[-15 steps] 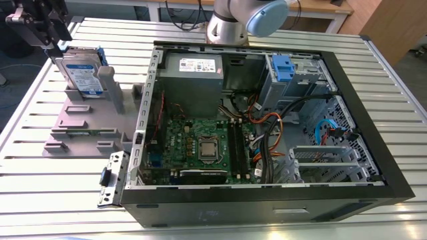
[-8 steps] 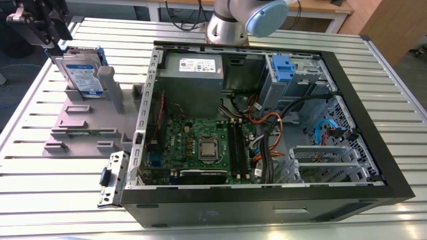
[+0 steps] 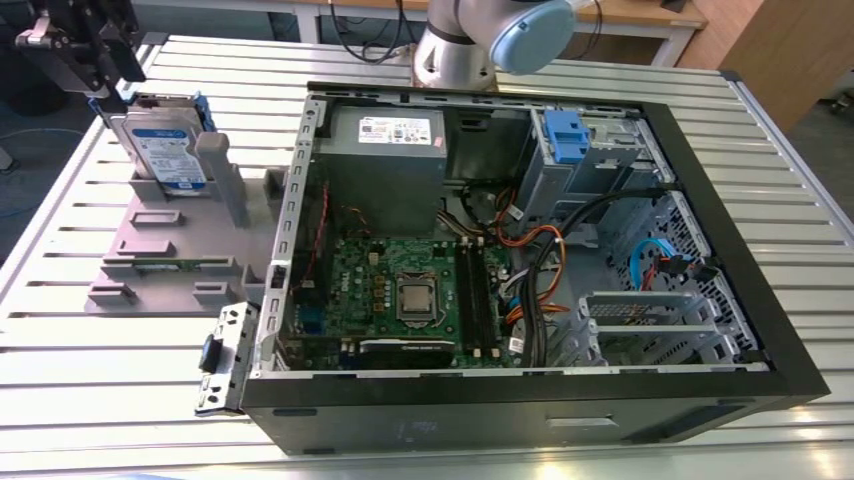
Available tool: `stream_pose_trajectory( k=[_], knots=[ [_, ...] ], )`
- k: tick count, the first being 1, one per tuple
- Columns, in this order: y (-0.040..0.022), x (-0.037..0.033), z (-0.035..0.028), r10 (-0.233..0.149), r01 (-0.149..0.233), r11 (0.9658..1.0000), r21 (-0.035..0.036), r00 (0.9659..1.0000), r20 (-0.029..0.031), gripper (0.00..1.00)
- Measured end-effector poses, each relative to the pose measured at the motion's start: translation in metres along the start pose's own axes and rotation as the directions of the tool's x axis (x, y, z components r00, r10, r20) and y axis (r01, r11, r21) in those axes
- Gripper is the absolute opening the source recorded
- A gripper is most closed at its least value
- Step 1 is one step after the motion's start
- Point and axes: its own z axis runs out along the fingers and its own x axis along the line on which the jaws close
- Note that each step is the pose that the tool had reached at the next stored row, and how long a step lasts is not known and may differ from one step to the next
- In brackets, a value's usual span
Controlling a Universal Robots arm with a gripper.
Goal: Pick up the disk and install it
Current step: 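Pick up the disk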
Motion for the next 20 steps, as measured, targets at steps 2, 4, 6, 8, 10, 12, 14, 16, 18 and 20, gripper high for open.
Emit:
stream_pose_trajectory(
  k=[2, 4, 6, 8, 10, 12, 14, 16, 18, 20],
  knots=[
    [0.0001, -0.0008, 0.0013, 0.000, 0.000, 1.0000, -0.0003, 1.0000, -0.0002, 0.59],
    [0.0004, -0.0020, 0.0027, 0.000, 0.000, 1.0000, -0.0001, 1.0000, 0.0000, 0.59],
    [0.0008, -0.0032, 0.0041, 0.000, 0.000, 1.0000, 0.0000, 1.0000, 0.0000, 0.59],
    [0.0013, -0.0041, 0.0056, 0.000, 0.000, 1.0000, -0.0001, 1.0000, -0.0001, 0.59],
    [0.0017, -0.0046, 0.0069, 0.000, 0.000, 1.0000, -0.0001, 1.0000, 0.0000, 0.59],
    [0.0021, -0.0049, 0.0084, 0.000, 0.000, 1.0000, 0.0000, 1.0000, 0.0000, 0.59],
    [0.0023, -0.0051, 0.0096, 0.000, 0.000, 1.0000, -0.0001, 1.0000, -0.0001, 0.59],
    [0.0024, -0.0052, 0.0107, 0.000, 0.000, 1.0000, -0.0001, 1.0000, 0.0000, 0.59],
    [0.0024, -0.0052, 0.0116, 0.000, 0.000, 1.0000, -0.0001, 1.0000, 0.0000, 0.59],
    [0.0024, -0.0052, 0.0124, 0.000, 0.000, 1.0000, -0.0001, 1.0000, -0.0001, 0.59]
  ],
)
